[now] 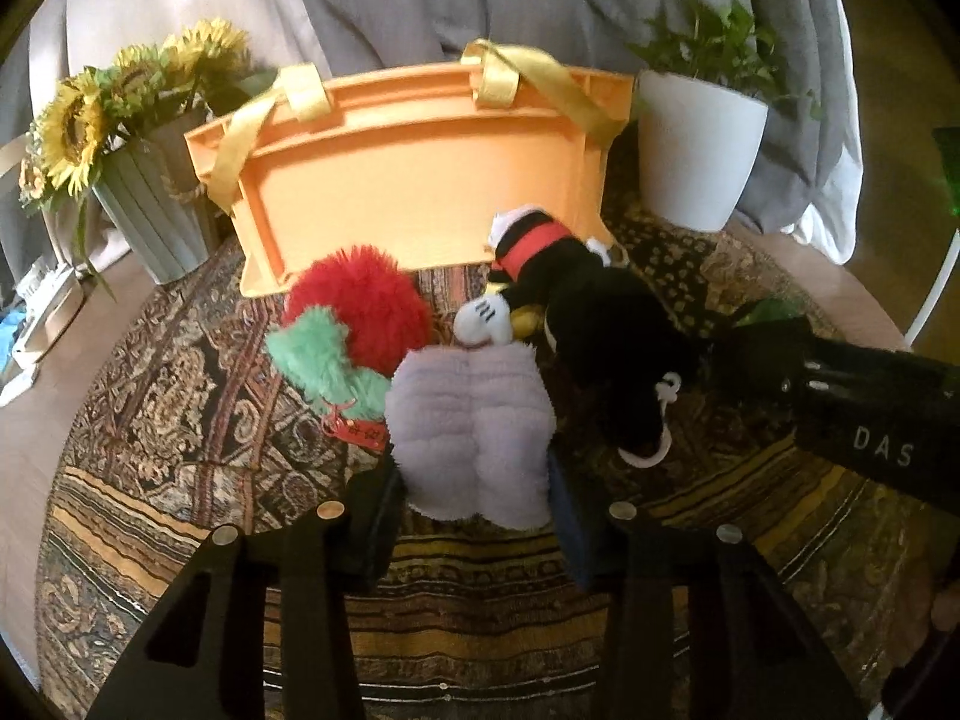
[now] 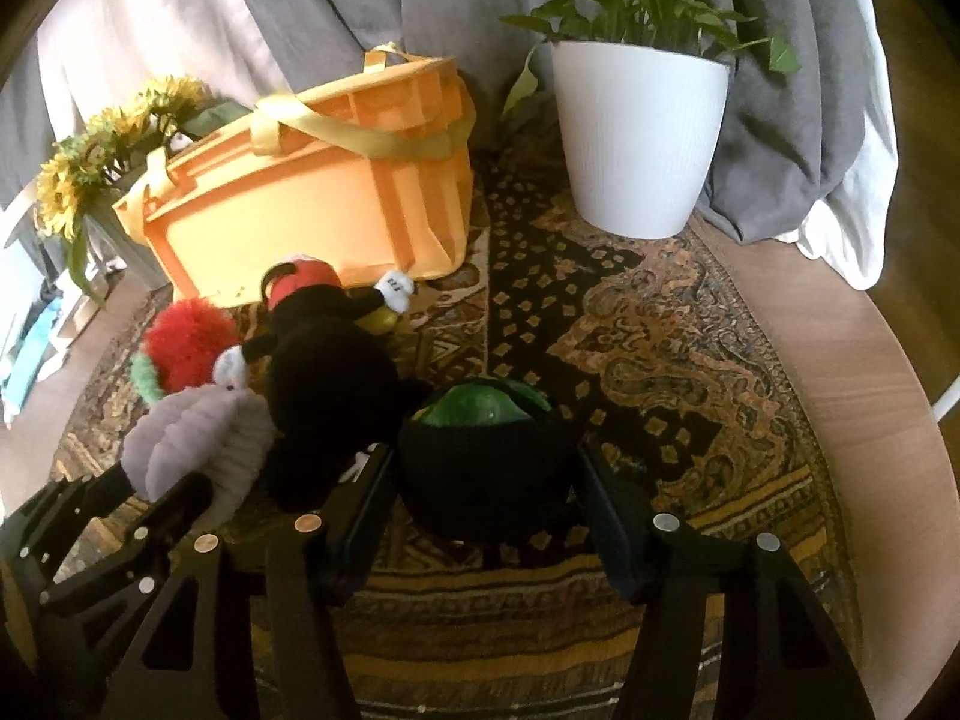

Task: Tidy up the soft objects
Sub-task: 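Grasp the lavender plush with left tool while right tool grasps green ball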

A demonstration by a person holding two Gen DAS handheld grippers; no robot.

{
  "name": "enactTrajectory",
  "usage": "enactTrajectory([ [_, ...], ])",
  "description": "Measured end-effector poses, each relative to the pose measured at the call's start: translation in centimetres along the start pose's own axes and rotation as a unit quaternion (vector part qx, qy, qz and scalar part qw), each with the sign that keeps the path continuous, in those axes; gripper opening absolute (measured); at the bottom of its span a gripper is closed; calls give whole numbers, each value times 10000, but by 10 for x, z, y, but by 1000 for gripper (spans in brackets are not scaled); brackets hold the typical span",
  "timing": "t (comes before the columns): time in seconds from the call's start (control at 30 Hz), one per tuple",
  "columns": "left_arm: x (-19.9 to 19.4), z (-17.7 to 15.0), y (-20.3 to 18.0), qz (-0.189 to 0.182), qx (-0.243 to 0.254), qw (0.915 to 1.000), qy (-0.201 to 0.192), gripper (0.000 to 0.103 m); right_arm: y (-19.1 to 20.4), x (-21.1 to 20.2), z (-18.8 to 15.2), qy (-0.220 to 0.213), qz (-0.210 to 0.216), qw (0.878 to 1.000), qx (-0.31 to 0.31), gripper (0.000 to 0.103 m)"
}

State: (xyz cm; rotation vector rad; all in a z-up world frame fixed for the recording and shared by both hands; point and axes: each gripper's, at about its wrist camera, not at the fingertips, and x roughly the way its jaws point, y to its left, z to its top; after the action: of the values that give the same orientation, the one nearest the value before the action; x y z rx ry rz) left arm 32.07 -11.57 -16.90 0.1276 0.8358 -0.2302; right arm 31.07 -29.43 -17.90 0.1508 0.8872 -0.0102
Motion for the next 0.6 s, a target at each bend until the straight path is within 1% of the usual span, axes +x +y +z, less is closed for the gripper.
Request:
enactTrajectory([
  [0.17, -16, 4, 3, -56, -66, 9998, -178, 43, 5, -21, 3, -175, 71, 9998, 25, 61],
  [0.27, -25, 10, 6, -73, -89, 9995, -293, 43, 8, -34, 8, -288, 200, 9994, 65, 61],
  [0.6, -61, 33, 18, -120, -216, 9964, -817, 43, 26, -70, 28, -800, 337, 9962, -98, 60],
])
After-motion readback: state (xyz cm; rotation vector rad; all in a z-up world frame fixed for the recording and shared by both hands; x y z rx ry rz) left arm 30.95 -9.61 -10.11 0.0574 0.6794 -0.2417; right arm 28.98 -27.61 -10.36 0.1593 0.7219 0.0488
